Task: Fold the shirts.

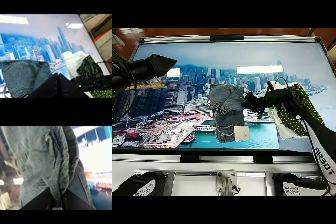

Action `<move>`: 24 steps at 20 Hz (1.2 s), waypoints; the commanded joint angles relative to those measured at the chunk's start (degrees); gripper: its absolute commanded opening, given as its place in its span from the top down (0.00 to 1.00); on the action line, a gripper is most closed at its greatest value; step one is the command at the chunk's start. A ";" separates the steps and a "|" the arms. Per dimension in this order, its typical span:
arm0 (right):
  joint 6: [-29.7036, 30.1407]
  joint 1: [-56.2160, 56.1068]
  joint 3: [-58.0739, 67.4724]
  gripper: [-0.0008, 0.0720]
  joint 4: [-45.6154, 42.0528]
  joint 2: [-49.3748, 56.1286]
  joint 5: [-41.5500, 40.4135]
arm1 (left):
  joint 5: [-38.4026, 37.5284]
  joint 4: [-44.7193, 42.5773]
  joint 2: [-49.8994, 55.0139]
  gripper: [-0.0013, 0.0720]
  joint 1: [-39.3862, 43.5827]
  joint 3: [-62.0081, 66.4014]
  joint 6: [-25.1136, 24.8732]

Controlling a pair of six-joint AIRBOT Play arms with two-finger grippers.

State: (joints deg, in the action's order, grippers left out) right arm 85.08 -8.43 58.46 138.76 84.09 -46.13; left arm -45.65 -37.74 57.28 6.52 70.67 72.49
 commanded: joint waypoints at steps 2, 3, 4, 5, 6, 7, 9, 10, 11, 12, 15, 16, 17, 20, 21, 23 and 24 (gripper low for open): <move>2.99 -1.22 5.49 0.86 0.61 -0.17 5.16 | -0.02 -0.02 0.02 0.92 -0.02 0.02 -0.02; 4.15 -2.10 7.69 0.86 0.59 -0.15 7.02 | -0.04 -0.02 0.02 0.92 -0.02 0.02 0.00; 4.35 -3.58 9.64 0.86 0.35 -0.15 10.95 | -0.04 0.00 0.00 0.92 0.00 0.02 0.20; 4.24 -5.51 11.06 0.86 0.39 -0.09 15.87 | -0.07 0.00 0.00 0.92 0.04 0.02 0.20; 4.20 -7.65 11.80 0.86 0.37 0.04 20.04 | -0.07 0.00 0.00 0.92 0.04 0.02 0.20; 4.28 -10.08 12.55 0.85 0.17 0.83 22.93 | -0.07 0.00 0.00 0.92 0.04 0.02 0.20; 5.53 -14.53 14.01 0.39 0.00 3.82 26.18 | -0.13 0.00 0.00 0.92 0.04 0.02 0.22; 7.39 -16.65 14.88 0.24 0.02 5.55 27.04 | -0.33 0.00 0.00 0.92 0.04 0.02 0.22; 9.22 -18.25 15.74 0.23 0.00 6.84 26.60 | -0.76 0.00 0.00 0.92 0.04 0.02 0.20; 10.49 -18.62 16.13 0.23 -0.07 7.30 25.83 | -1.40 0.00 0.00 0.92 0.04 0.02 0.20; 10.71 -15.28 16.13 0.23 -2.54 5.77 20.37 | -2.93 -0.02 0.00 0.92 0.04 0.02 0.17; 10.71 -13.05 16.13 0.23 -3.78 4.76 17.18 | -3.04 -0.02 0.02 0.92 0.04 0.02 0.17; 10.69 -10.23 16.13 0.23 -5.38 3.58 12.96 | -3.02 -0.02 0.02 0.92 0.04 0.02 0.17; 5.09 -1.51 16.11 0.23 -16.26 0.55 -4.66 | -3.02 -0.09 0.02 0.92 0.04 0.02 0.13; 2.03 1.38 16.09 0.23 -19.54 0.22 -11.85 | -2.99 -0.33 0.02 0.92 0.02 0.02 0.11; 5.53 6.05 15.28 0.23 -16.26 0.00 -23.85 | -3.04 -3.15 0.02 0.92 0.02 0.02 0.15; 6.69 7.76 13.44 0.23 -14.10 -0.90 -27.43 | -3.04 -5.27 0.02 0.92 0.00 0.02 0.15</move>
State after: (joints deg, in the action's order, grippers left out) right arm 91.07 -6.59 73.69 124.68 84.66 -55.90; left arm -48.58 -39.44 57.28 6.55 70.70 72.66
